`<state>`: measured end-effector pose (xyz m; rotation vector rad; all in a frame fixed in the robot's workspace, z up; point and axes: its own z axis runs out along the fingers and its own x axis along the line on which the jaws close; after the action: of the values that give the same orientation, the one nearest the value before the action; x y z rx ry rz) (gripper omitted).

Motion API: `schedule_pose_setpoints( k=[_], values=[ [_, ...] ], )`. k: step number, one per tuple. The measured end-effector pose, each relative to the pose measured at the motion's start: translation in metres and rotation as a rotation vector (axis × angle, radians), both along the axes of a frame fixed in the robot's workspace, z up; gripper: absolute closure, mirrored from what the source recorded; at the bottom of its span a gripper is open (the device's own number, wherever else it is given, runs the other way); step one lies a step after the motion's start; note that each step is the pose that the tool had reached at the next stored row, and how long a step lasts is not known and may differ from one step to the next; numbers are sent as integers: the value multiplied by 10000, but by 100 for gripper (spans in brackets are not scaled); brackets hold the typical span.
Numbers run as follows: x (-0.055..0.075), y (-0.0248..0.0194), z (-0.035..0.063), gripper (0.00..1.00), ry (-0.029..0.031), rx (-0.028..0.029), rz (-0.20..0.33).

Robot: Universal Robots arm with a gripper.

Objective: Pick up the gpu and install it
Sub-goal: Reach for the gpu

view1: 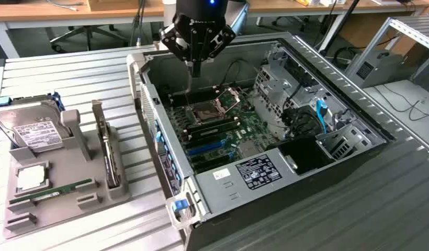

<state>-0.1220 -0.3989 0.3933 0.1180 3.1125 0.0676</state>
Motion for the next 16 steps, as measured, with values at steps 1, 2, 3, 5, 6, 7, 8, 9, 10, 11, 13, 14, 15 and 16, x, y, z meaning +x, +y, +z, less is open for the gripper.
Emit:
schedule_pose_setpoints(
  k=[1,2,3,5,6,7,8,9,10,11,13,14,15,16],
  values=[
    [0,0,0,89,0,0,0],
    [0,0,0,89,0,0,0],
    [0,0,0,89,0,0,0],
    [0,0,0,89,0,0,0],
    [0,0,0,89,0,0,0],
    [0,0,0,89,0,0,0],
    [0,0,0,89,0,0,0],
    [0,0,0,89,0,0,0],
    [0,0,0,89,0,0,0],
    [0,0,0,89,0,0,0],
    [0,0,0,89,1,0,0],
    [-5,0,0,89,-1,0,-1],
    [-15,0,-1,89,-1,2,-2],
    [-24,-1,0,89,-1,1,-1]
  ],
)
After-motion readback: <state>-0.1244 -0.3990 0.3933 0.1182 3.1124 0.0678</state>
